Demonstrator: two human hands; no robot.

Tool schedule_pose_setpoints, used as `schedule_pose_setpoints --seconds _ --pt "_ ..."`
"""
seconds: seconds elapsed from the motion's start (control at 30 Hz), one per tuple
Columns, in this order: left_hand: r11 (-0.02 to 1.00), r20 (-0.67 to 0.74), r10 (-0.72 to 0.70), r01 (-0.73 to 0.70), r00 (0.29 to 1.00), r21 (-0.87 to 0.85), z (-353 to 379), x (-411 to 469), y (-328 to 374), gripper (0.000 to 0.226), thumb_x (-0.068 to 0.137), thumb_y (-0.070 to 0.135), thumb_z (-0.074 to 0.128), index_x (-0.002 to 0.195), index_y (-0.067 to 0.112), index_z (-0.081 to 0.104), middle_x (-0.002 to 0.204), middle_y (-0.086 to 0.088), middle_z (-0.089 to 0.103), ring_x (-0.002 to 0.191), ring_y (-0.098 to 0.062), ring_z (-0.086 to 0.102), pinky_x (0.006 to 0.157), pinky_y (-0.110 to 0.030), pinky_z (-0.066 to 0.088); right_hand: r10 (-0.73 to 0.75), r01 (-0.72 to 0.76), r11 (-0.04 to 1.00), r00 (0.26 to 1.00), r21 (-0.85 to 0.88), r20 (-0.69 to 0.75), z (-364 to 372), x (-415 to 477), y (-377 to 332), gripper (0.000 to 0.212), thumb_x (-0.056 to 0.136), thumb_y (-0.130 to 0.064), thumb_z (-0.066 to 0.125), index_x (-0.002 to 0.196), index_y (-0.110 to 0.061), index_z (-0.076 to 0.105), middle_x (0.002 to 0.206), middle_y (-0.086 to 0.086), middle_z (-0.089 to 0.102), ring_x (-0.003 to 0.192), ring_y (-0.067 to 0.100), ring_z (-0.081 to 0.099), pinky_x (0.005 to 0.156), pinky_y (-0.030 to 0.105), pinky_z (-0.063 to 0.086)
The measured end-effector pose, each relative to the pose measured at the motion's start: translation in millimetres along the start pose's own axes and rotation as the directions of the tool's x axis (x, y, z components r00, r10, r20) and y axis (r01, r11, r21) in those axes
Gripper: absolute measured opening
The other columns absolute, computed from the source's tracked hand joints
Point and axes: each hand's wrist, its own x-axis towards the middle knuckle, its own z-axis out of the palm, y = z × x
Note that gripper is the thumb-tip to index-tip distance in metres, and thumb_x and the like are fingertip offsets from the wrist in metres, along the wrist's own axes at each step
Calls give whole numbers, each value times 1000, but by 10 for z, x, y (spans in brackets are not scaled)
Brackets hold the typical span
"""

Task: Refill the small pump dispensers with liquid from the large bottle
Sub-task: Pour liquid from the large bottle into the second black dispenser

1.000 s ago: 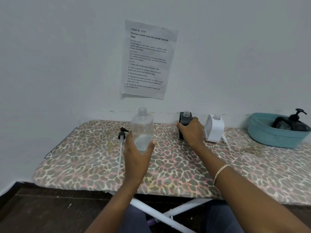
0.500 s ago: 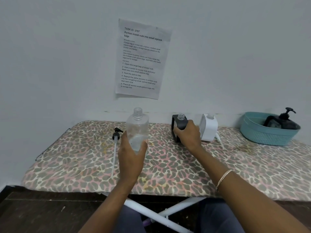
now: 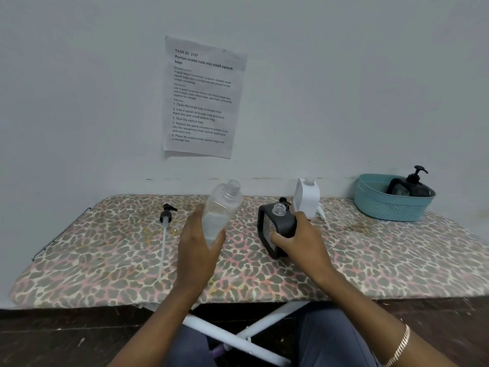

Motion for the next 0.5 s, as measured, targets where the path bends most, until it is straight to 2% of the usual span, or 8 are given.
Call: schedule_pose_setpoints --seconds 0.07,0.17,0.23,0.33,0.5 --pt "998 14 39 -40 999 55 13 -9 -5 75 91 24 81 153 12 42 133 -12 60 113 -28 63 89 -50 60 2 -2 1000 1000 9 -6 -57 -108 41 35 88 -29 79 110 -24 52 91 -15 66 72 -2 63 54 10 44" --pt "982 14 134 -134 991 130 35 -29 5 76 84 16 85 149 9 46 129 -14 61 114 -32 62 92 -56 57 -10 11 997 1000 73 -16 -80 -218 97 43 88 -30 80 121 -29 53 101 -19 68 84 -14 63 61 7 46" --pt "973 15 165 -165 986 160 39 -33 4 77 81 13 87 147 10 47 130 -14 61 116 -33 61 95 -57 55 -21 23 993 1000 113 -18 -60 -273 120 49 88 -34 80 127 -37 50 107 -23 67 89 -14 64 67 5 48" --pt "964 31 178 -181 983 197 46 -37 -25 80 79 13 87 148 10 48 134 -14 61 121 -35 60 101 -55 51 -22 25 985 1000 169 -22 2 -332 176 52 88 -35 82 131 -35 52 110 -24 67 93 -17 63 70 4 49" --pt "939 53 196 -203 979 277 59 -34 -43 85 79 13 88 152 10 46 137 -15 60 125 -36 57 102 -54 47 -29 39 985 998 167 -57 22 -365 216 42 86 -37 84 119 -35 59 102 -23 71 93 -14 65 73 7 50"
